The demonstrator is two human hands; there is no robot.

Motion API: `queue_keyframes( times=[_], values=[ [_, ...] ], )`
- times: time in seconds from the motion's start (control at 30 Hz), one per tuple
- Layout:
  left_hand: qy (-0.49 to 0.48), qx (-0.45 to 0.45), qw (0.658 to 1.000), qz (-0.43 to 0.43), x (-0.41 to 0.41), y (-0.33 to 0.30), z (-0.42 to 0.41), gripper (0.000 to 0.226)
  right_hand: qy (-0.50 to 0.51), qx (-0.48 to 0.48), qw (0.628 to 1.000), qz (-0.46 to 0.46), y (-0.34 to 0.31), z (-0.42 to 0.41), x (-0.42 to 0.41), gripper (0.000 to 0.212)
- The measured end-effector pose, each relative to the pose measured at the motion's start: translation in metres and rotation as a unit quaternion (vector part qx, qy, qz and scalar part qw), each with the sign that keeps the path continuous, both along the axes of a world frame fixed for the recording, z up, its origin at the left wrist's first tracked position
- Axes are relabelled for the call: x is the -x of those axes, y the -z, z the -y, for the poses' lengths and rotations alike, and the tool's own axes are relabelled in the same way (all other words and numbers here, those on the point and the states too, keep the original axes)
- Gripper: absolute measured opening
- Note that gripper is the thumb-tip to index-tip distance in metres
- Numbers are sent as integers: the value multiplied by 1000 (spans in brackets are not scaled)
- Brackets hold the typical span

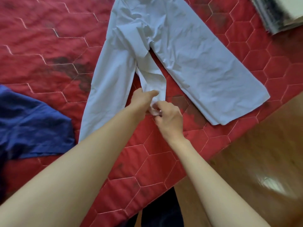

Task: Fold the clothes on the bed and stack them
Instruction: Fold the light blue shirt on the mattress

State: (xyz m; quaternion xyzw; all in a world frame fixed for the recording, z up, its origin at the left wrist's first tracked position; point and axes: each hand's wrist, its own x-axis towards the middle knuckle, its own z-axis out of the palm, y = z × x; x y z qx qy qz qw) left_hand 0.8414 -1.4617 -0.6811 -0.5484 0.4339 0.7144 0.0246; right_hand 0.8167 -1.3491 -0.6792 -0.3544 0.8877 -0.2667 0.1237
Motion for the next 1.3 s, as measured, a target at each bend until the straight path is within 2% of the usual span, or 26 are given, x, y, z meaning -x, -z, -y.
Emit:
queue_keyframes(
  times=[0.07,0.13,0.17,0.23,0.27,0.3,0.33,0.37,0.4,0.47,0.53,0.6,0.67,0.7,0.77,0.8,0.9,1.0,1.07,1.13,1.2,1.3],
  values=[
    [-1,93,996,18,-26,-6,-3,9,-54,27,998,17,-10,-9,-32,13],
    [-19,105,994,-3,-61,-14,-5,18,-65,58,995,52,-21,-18,-56,21],
    [-29,85,995,-31,-80,-20,-5,20,-36,73,993,83,-26,-21,-65,33],
    [-27,59,996,-68,-117,-29,-3,18,100,69,975,186,-34,-25,-83,61],
    [-19,56,996,-71,-134,-32,-2,16,171,53,946,272,-38,-23,-89,74],
    [-16,54,996,-70,-151,-33,-2,15,229,49,895,380,-40,-20,-95,83],
    [-19,50,996,-68,-166,-34,-2,15,264,56,827,494,-41,-18,-102,81],
    [-25,46,997,-60,-180,-34,-3,16,271,64,768,577,-43,-16,-110,67],
    [-30,47,997,-46,-193,-33,-5,16,253,62,744,615,-45,-14,-120,47],
    [-32,70,997,-21,-215,-34,-6,14,227,35,768,598,-47,-9,-141,20],
    [-39,103,993,-34,-233,-39,-1,12,229,56,821,519,-50,-3,-159,13],
    [-62,104,988,-98,-247,-46,7,9,194,142,885,398,-56,2,-171,9],
    [-102,96,983,-117,-261,-48,8,13,163,169,917,322,-57,5,-186,11],
    [-112,100,985,-90,-264,-46,5,12,177,136,917,331,-54,6,-195,15],
    [-126,114,985,-29,-270,-42,-5,6,220,73,892,387,-44,8,-209,21],
    [-128,133,983,-24,-272,-40,-8,8,226,70,892,385,-42,8,-213,19],
    [-120,182,974,-60,-275,-37,-4,11,194,139,908,344,-37,9,-213,15],
    [-120,156,980,-14,-281,-26,-13,8,238,66,888,388,-24,-1,-216,27],
    [-105,156,982,1,-283,-15,-17,9,222,16,900,376,-11,-8,-217,22],
    [-91,185,978,-6,-284,-5,-16,10,192,23,910,367,-4,-13,-213,14],
    [-71,198,977,42,-287,9,-17,9,199,-5,903,380,7,-21,-211,10],
    [-11,210,966,149,-292,31,-22,24,221,-64,897,378,25,-31,-207,28]
  ],
)
